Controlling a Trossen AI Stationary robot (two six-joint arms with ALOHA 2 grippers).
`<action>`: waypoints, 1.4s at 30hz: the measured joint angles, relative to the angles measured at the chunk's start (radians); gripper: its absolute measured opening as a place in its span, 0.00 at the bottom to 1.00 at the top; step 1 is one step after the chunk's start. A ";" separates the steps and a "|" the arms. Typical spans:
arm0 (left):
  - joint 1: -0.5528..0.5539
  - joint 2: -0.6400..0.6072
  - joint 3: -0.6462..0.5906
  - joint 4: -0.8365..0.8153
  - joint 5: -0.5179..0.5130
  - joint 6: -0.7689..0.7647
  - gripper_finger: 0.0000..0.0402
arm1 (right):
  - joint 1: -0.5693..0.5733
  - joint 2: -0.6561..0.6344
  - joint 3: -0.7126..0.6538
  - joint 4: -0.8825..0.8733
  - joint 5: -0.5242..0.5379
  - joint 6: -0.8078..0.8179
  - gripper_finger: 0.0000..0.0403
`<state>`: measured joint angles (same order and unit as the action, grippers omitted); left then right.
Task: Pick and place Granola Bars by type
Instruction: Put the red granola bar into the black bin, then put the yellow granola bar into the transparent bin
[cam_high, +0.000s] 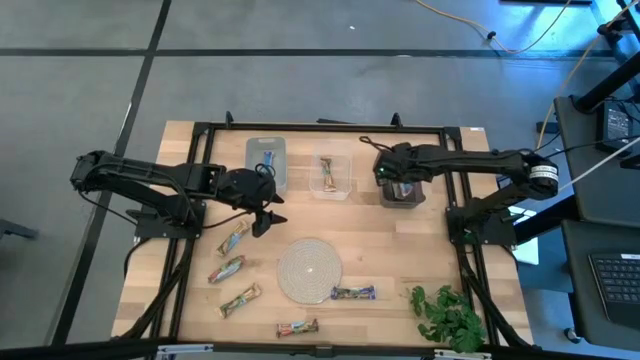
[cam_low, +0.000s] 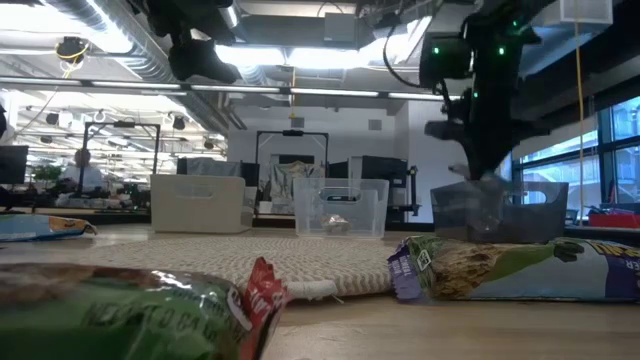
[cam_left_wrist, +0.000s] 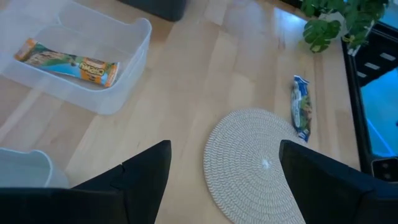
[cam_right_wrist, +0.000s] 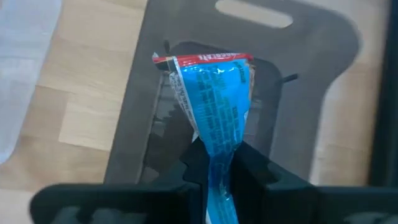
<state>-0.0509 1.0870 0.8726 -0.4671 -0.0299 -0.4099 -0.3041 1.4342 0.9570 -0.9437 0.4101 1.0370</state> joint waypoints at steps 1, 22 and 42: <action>0.000 0.000 0.000 0.000 -0.004 0.000 0.72 | -0.003 0.000 -0.018 0.025 -0.002 -0.003 0.13; 0.000 0.000 0.000 -0.002 -0.035 0.006 0.72 | -0.007 -0.017 -0.056 0.114 -0.054 -0.152 0.43; -0.033 0.035 0.000 -0.671 -0.153 -0.523 0.72 | 0.048 -0.245 0.082 0.118 -0.090 -0.473 0.46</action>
<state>-0.0835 1.1221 0.8726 -1.1379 -0.1828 -0.9328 -0.2562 1.1888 1.0389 -0.8261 0.3199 0.5643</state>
